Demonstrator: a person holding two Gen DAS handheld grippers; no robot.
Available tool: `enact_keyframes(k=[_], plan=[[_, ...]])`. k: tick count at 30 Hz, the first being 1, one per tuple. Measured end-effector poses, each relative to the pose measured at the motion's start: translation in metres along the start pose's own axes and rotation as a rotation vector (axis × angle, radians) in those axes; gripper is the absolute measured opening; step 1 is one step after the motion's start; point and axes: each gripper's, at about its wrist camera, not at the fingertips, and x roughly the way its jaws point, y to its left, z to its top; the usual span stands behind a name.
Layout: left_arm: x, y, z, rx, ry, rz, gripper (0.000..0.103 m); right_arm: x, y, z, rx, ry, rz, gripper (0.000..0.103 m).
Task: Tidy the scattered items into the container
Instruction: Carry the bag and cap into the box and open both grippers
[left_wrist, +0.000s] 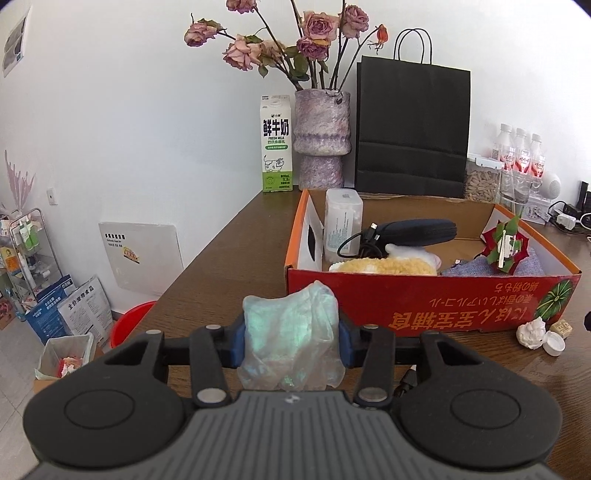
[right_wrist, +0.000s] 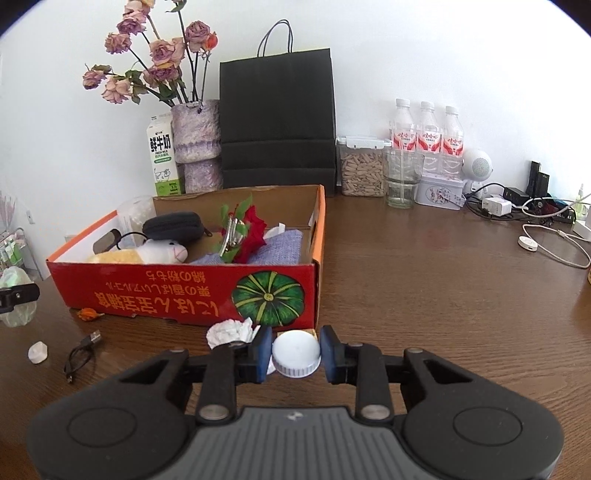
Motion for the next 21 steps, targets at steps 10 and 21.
enact_keyframes(k=[10, 21], plan=[[-0.005, -0.039, 0.032, 0.020, -0.088, -0.086, 0.046, 0.008, 0.035, 0.045, -0.016, -0.106, 0.077, 0.027], [0.031, -0.080, 0.074, -0.048, -0.200, -0.047, 0.047, 0.049, 0.063, 0.089, 0.006, -0.184, 0.116, 0.027]])
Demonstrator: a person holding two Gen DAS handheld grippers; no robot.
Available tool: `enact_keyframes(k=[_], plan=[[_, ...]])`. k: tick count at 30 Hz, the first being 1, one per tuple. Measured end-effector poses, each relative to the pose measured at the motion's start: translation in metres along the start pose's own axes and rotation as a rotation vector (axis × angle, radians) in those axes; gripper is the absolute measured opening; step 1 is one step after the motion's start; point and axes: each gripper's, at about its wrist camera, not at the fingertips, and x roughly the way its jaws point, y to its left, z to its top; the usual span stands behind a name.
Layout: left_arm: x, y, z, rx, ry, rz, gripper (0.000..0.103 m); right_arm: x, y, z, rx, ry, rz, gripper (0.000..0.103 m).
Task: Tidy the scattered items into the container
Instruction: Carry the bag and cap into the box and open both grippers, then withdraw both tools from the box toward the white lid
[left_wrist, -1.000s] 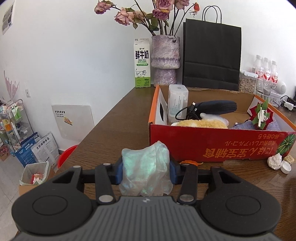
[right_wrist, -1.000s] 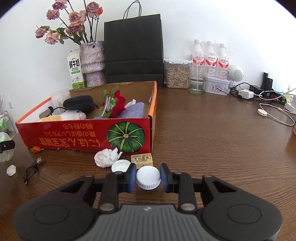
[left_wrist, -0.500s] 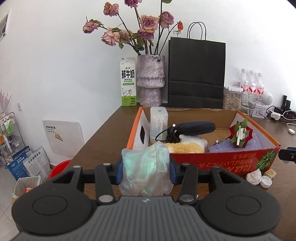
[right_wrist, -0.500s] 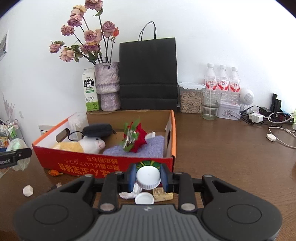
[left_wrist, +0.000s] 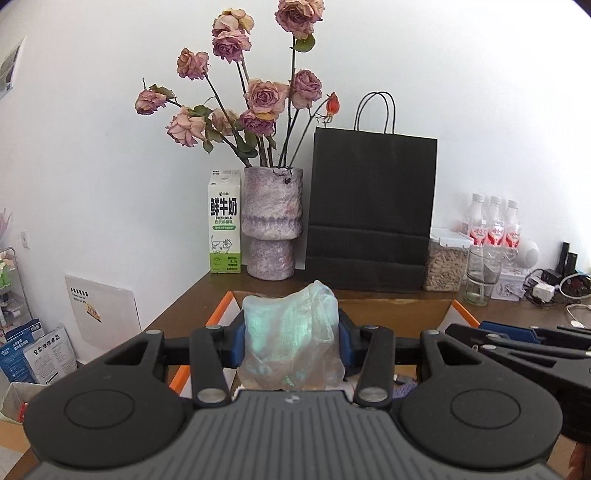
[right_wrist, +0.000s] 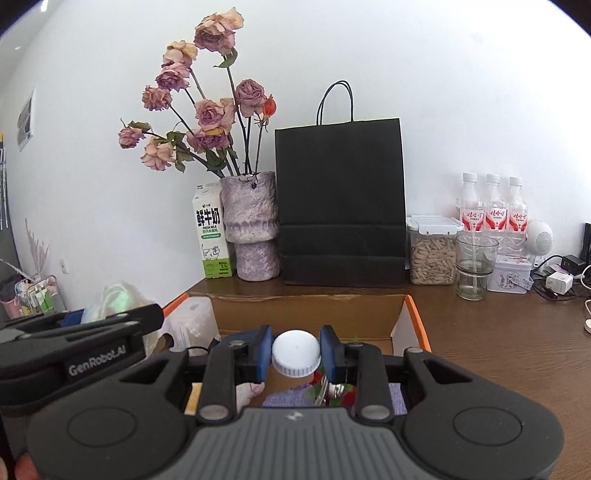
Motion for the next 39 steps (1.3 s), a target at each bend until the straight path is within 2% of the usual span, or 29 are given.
enact_keyframes(k=[3, 7, 11, 23, 27, 28, 29, 30, 31, 32, 33, 35, 39], plan=[[0.019, -0.003, -0.006, -0.024, -0.007, 0.021, 0.047, 0.016, -0.002, -0.006, 0.017, 0.003, -0.001, 0.027], [0.036, -0.003, -0.021, 0.028, 0.055, 0.094, 0.047, 0.028, -0.004, -0.020, -0.012, 0.043, -0.048, 0.027], [0.037, 0.003, -0.024, 0.003, 0.060, 0.077, 0.047, 0.027, -0.012, -0.024, 0.031, 0.048, -0.030, 0.027], [0.037, -0.001, -0.031, 0.042, 0.053, 0.087, 0.047, 0.023, -0.010, -0.029, -0.001, 0.033, -0.051, 0.027], [0.034, -0.002, -0.032, 0.044, 0.029, 0.095, 0.052, 0.021, -0.009, -0.030, -0.020, 0.028, -0.057, 0.028], [0.032, -0.002, -0.032, 0.043, 0.017, 0.106, 0.056, 0.020, -0.009, -0.031, -0.026, 0.023, -0.063, 0.031], [0.031, -0.002, -0.032, 0.041, 0.005, 0.113, 0.077, 0.018, -0.008, -0.030, -0.032, 0.017, -0.071, 0.050], [0.029, -0.002, -0.032, 0.040, -0.007, 0.118, 0.102, 0.016, -0.008, -0.030, -0.037, 0.007, -0.079, 0.080], [0.026, -0.001, -0.032, 0.033, -0.030, 0.144, 0.103, 0.012, -0.008, -0.030, -0.040, -0.010, -0.096, 0.087], [0.024, -0.001, -0.032, 0.032, -0.045, 0.156, 0.103, 0.008, -0.008, -0.029, -0.044, -0.031, -0.107, 0.099], [0.023, 0.001, -0.030, 0.028, -0.046, 0.145, 0.103, 0.005, -0.009, -0.029, -0.045, -0.047, -0.100, 0.103], [0.021, 0.002, -0.029, 0.008, -0.044, 0.115, 0.103, 0.000, -0.010, -0.027, -0.036, -0.068, -0.079, 0.103], [0.019, 0.000, -0.030, 0.015, -0.060, 0.128, 0.103, -0.002, -0.009, -0.025, -0.038, -0.079, -0.083, 0.103]])
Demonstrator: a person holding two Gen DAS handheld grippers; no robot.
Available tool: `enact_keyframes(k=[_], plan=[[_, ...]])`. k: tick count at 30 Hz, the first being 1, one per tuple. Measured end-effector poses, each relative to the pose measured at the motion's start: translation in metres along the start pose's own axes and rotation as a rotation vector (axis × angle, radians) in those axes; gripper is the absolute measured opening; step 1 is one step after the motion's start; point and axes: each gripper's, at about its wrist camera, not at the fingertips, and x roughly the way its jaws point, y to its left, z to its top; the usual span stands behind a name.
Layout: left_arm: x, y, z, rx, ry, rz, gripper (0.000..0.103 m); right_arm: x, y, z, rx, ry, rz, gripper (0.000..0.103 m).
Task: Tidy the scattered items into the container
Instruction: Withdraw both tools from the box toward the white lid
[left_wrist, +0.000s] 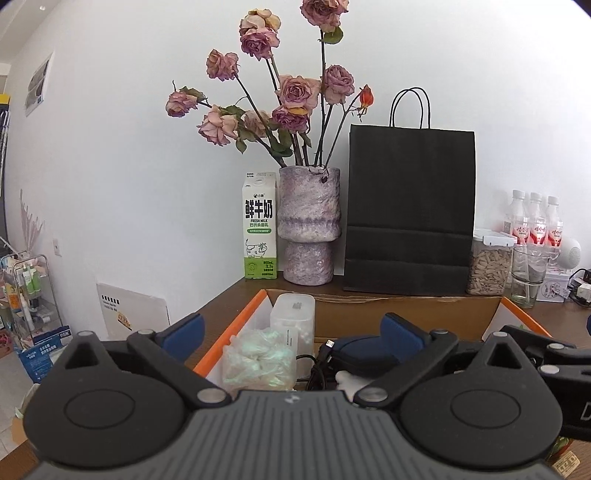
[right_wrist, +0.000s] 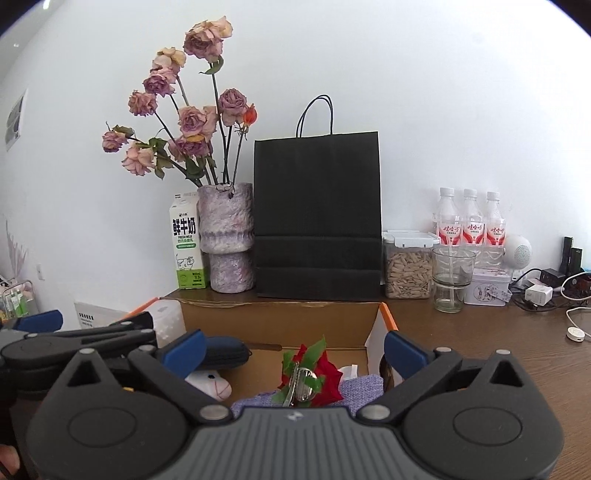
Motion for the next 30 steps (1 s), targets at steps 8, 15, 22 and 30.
enact_keyframes(k=[8, 15, 22, 30], plan=[[-0.0022, 0.0003, -0.0020, -0.002, -0.011, 0.005, 0.103, -0.0018, 0.0009, -0.0013, 0.000, -0.005, -0.003, 0.103], [-0.0024, 0.0001, -0.0027, -0.001, -0.013, 0.006, 0.103, -0.0024, 0.0012, -0.0018, 0.002, -0.012, -0.007, 0.103], [-0.0047, 0.0007, -0.0033, -0.003, -0.023, 0.007, 0.103, -0.0059, 0.0011, -0.0022, 0.003, -0.020, -0.008, 0.103], [-0.0074, 0.0012, -0.0002, -0.006, -0.021, -0.003, 0.103, -0.0090, 0.0014, -0.0003, 0.002, -0.014, -0.013, 0.103]])
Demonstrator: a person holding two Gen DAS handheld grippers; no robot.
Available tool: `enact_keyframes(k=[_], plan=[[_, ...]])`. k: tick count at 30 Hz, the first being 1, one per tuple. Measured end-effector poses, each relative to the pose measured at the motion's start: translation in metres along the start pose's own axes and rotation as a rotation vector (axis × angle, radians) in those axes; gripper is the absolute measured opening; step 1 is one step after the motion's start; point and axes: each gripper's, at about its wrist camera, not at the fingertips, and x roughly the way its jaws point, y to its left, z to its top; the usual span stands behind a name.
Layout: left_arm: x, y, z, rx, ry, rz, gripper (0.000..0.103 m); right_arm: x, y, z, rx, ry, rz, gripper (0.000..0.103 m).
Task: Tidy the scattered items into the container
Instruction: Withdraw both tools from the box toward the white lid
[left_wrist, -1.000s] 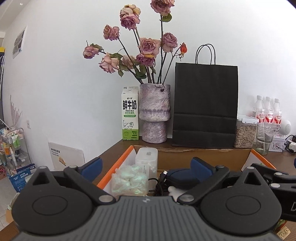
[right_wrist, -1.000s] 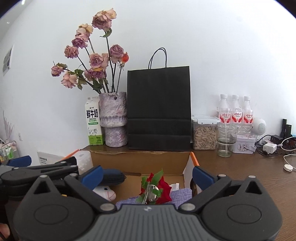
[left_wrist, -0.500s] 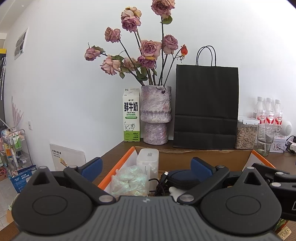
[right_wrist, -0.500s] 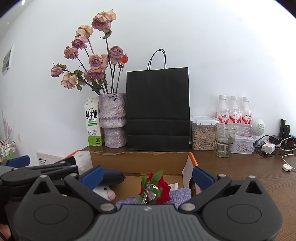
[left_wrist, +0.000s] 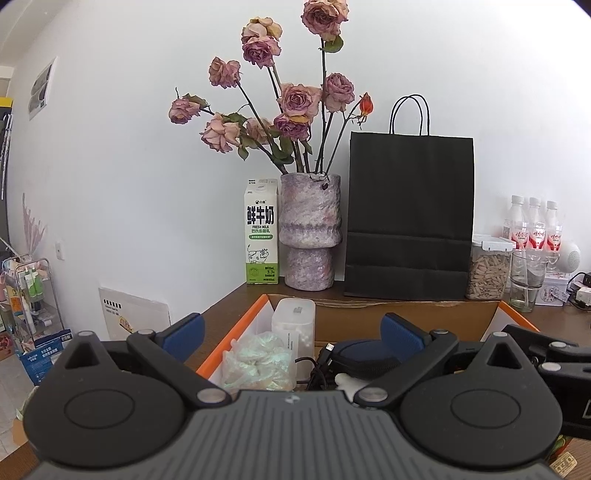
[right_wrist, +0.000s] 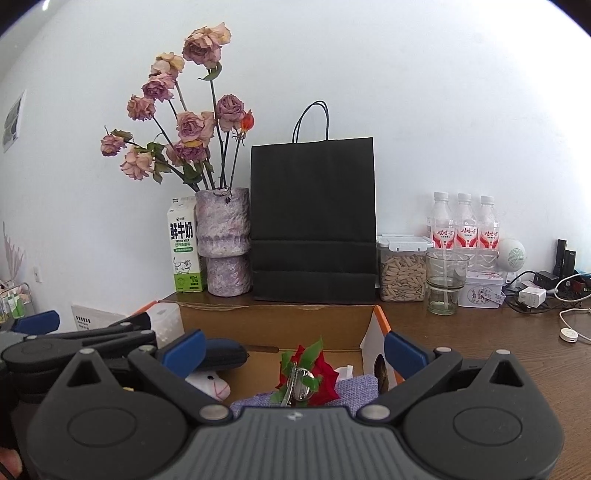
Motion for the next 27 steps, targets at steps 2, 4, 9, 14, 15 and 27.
enact_keyframes(k=[2, 4, 9, 14, 15, 27], plan=[[-0.003, 0.001, 0.003, -0.008, -0.006, -0.004, 0.103, -0.004, 0.000, 0.003, -0.002, 0.002, 0.004, 0.103], [-0.006, 0.001, 0.006, -0.010, -0.016, -0.010, 0.103, -0.009, 0.001, 0.006, -0.011, -0.004, 0.005, 0.103], [-0.017, 0.001, 0.015, -0.011, -0.018, -0.036, 0.103, -0.030, 0.003, 0.016, -0.024, -0.028, 0.009, 0.103], [-0.027, 0.010, 0.026, -0.037, 0.013, -0.064, 0.103, -0.055, 0.007, 0.025, -0.046, -0.050, 0.028, 0.103], [-0.031, 0.013, 0.027, -0.043, 0.011, -0.067, 0.103, -0.060, 0.008, 0.026, -0.051, -0.054, 0.029, 0.103], [-0.069, 0.043, 0.035, -0.023, -0.010, -0.068, 0.103, -0.102, 0.006, 0.024, -0.102, -0.048, 0.034, 0.103]])
